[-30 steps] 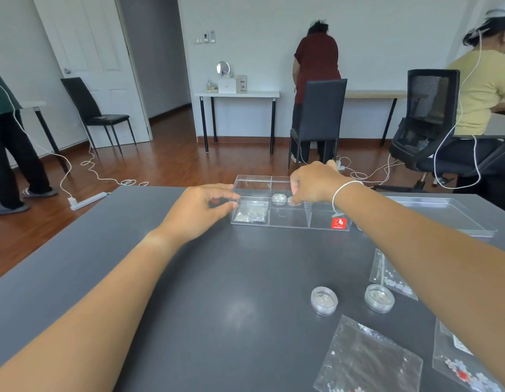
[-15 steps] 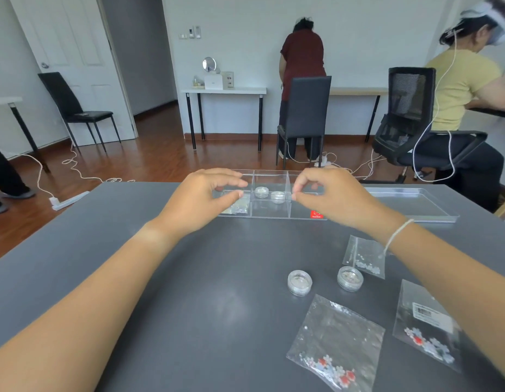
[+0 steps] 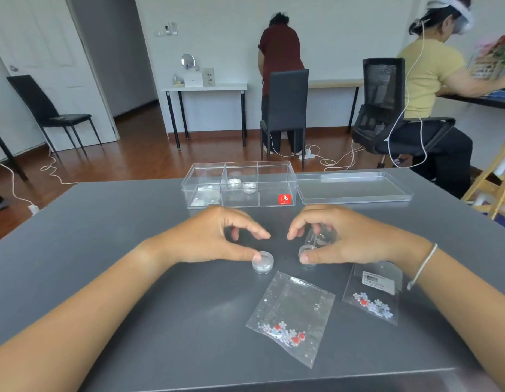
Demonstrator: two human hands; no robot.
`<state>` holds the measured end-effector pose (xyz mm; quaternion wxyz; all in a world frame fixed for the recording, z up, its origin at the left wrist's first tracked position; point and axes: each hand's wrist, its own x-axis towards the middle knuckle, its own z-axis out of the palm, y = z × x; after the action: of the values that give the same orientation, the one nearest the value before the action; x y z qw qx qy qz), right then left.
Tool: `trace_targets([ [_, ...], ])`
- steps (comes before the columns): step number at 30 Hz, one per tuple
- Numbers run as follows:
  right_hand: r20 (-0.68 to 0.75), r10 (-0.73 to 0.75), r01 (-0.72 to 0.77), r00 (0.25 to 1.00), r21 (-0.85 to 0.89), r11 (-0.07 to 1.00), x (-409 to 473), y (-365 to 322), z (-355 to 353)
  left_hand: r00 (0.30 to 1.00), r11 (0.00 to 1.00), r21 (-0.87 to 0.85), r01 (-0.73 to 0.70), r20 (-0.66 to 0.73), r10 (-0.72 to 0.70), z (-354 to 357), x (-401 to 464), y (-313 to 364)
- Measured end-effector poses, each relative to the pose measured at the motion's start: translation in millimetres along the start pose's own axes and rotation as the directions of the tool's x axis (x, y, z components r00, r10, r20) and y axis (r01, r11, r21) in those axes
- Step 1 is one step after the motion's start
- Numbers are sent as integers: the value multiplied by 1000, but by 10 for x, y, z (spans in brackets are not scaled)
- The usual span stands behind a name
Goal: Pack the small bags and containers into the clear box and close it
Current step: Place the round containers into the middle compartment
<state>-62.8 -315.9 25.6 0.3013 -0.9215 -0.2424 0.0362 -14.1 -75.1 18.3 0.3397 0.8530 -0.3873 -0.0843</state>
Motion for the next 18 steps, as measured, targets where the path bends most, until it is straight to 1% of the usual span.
trace_targets([
  [6, 24, 40, -38, 999, -83, 996, -22, 0, 29, 998, 1000, -10, 11, 56, -10, 28, -24, 32],
  [10, 18, 49, -48, 999, -73, 996, -11, 15, 35, 996, 1000, -5, 3, 84, -3, 78, -27, 55],
  [14, -22, 24, -25, 999, -47, 999, 1, 20, 46, 998, 1000, 6, 2, 57, -2, 91, -15, 64],
  [18, -105, -13, 15, 994, 21, 1000, 23, 6, 46, 1000, 1000, 5, 1, -13, -1, 55, -13, 27],
])
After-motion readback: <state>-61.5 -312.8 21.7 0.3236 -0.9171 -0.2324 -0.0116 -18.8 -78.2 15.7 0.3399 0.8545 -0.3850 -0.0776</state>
